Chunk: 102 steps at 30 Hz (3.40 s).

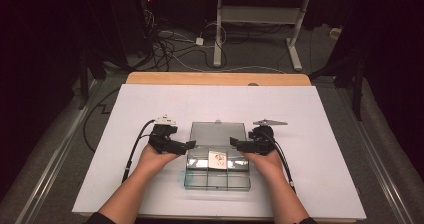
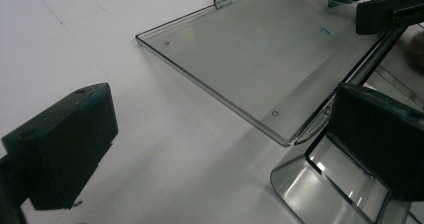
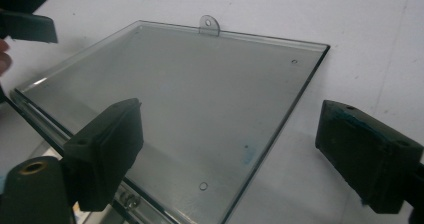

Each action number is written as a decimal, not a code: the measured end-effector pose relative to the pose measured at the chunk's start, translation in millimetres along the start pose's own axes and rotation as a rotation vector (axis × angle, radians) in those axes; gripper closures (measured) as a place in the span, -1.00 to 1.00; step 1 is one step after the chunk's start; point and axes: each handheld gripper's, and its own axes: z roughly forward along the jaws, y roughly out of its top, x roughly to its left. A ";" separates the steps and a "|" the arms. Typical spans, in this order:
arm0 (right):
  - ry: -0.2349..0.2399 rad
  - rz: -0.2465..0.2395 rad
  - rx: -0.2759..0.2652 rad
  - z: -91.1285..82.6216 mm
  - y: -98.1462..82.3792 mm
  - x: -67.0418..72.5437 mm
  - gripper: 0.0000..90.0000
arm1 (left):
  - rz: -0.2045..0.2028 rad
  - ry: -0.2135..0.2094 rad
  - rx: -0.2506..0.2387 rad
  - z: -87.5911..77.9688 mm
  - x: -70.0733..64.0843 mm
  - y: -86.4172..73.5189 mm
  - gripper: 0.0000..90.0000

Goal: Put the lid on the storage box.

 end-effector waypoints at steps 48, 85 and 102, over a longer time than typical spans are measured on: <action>-0.103 -0.214 -0.214 -43.0 -7.8 24.5 0.54 | 0.105 -0.050 -0.108 -14.0 -14.0 6.4 0.46; 0.009 -0.305 -0.215 -70.7 -35.9 37.3 1.00 | 0.182 -0.053 -0.158 -36.5 -34.6 -10.1 0.60; 0.008 -0.310 -0.210 -72.5 -39.2 39.5 1.00 | 0.194 -0.046 -0.136 -41.7 -42.6 -20.4 0.46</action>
